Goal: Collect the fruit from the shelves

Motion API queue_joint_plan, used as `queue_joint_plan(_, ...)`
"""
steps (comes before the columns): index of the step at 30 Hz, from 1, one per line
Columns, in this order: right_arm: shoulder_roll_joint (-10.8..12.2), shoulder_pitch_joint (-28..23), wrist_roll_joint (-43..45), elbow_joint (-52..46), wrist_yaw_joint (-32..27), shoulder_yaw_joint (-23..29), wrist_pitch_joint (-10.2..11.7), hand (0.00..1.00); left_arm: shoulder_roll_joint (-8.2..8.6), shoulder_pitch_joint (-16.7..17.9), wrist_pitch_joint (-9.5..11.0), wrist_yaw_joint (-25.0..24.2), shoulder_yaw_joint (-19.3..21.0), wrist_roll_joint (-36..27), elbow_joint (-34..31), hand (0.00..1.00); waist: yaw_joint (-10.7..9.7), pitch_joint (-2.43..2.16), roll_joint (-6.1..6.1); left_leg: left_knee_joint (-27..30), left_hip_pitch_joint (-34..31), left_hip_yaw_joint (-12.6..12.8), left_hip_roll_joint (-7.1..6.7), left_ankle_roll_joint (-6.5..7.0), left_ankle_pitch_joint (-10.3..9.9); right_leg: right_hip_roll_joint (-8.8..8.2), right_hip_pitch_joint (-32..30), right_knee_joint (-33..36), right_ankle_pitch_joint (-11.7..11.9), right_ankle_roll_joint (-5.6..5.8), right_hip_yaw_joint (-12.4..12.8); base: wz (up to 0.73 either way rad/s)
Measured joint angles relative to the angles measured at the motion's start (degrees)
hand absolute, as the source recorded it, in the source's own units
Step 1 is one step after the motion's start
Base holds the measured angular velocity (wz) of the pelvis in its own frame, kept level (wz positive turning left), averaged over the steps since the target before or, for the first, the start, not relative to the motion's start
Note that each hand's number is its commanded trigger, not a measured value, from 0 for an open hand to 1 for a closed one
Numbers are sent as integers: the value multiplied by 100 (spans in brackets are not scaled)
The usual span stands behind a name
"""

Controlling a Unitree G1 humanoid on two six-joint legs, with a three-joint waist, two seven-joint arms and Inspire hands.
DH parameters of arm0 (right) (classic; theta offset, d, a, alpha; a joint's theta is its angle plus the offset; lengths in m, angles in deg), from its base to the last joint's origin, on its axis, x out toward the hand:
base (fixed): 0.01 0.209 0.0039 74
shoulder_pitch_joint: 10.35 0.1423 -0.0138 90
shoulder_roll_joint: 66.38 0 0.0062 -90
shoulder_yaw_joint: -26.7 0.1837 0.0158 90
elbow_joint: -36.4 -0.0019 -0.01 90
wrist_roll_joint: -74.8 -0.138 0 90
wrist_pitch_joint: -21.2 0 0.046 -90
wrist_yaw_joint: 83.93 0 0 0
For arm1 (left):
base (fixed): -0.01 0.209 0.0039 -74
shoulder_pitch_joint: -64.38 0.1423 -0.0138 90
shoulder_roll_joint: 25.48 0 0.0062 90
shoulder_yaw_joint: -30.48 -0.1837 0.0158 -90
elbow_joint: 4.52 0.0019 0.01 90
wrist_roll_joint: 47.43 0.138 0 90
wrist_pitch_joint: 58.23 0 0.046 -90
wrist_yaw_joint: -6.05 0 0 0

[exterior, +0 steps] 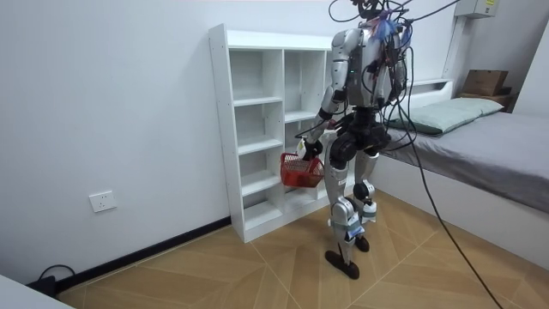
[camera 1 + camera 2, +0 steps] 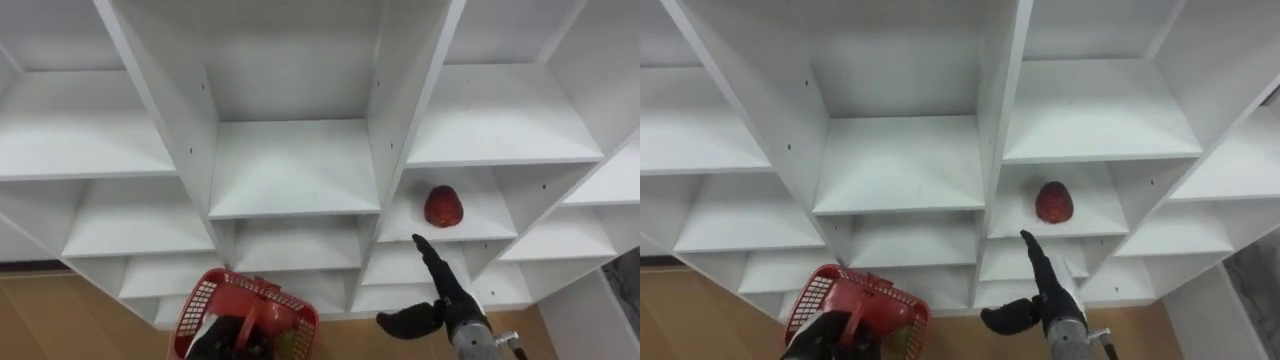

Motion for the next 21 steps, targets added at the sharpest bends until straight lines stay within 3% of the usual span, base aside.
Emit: queue_joint_plan(21, -66, -44, -183, -607, -921, 234, 9, 0, 11, 150, -1, 243, 423, 6, -76, 100, -97, 31, 18, -65, 75, 32, 0, 1, 0, 1, 41, -1, -7, 12, 2, 0)
